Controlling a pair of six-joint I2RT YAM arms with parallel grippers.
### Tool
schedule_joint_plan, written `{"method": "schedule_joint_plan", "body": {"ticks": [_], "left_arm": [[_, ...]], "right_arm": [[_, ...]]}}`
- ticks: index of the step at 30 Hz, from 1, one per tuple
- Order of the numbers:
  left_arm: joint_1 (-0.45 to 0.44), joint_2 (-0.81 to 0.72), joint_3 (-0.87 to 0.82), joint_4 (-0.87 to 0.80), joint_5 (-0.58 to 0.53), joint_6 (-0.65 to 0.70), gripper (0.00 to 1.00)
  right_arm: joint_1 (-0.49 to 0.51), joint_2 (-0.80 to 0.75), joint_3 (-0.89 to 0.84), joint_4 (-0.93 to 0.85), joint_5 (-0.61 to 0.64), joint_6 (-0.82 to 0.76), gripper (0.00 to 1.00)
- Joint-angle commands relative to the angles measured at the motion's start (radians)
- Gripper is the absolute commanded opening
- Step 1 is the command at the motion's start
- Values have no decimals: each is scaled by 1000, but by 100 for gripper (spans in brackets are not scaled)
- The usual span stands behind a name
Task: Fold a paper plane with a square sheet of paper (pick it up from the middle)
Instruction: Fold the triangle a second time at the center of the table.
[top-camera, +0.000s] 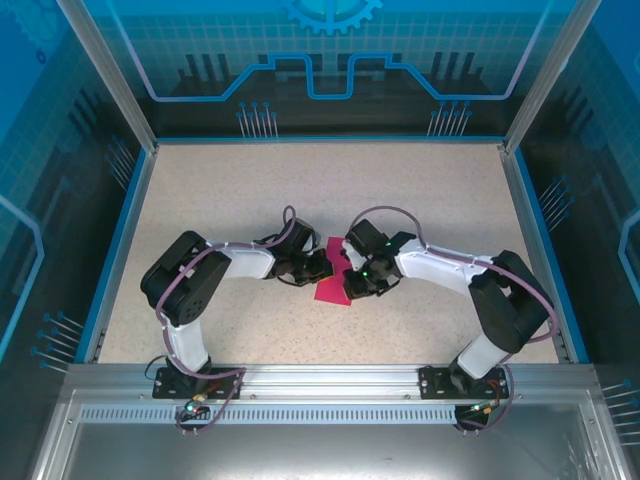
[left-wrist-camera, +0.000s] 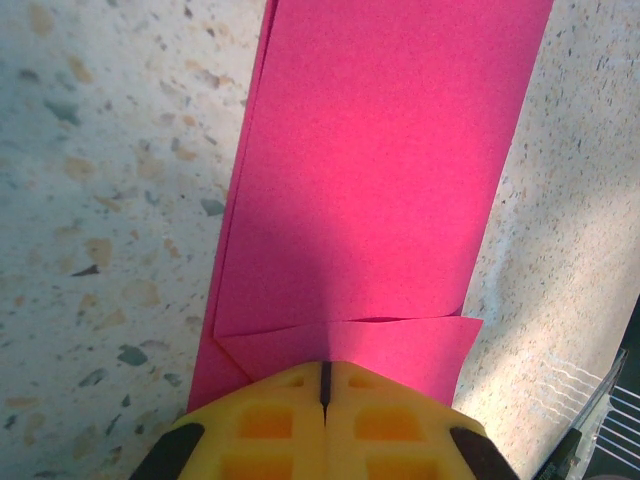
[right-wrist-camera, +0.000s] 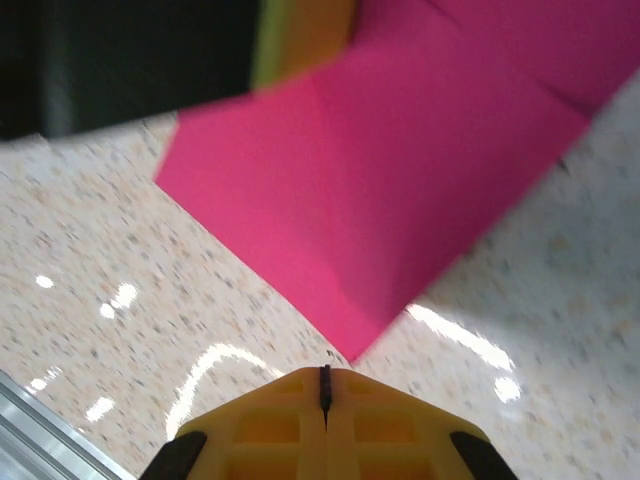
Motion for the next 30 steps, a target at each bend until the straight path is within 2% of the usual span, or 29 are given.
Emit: {"method": "schedule_joint_plan", "body": {"ticks": [1, 8, 17, 30], "left_arm": [[-7, 63, -51, -135, -118, -14, 0], [-7, 62, -52, -136, -119, -21, 0], [-8, 65, -55, -131, -121, -37, 0], [-7, 82, -55, -160, -147, -55, 0]], "right_arm": [[11, 68, 49, 74, -14, 54, 0], [11, 154, 97, 128, -14, 89, 0], [9, 202, 51, 154, -25, 95, 0], [-9, 103, -129, 60, -49, 16, 0]]}}
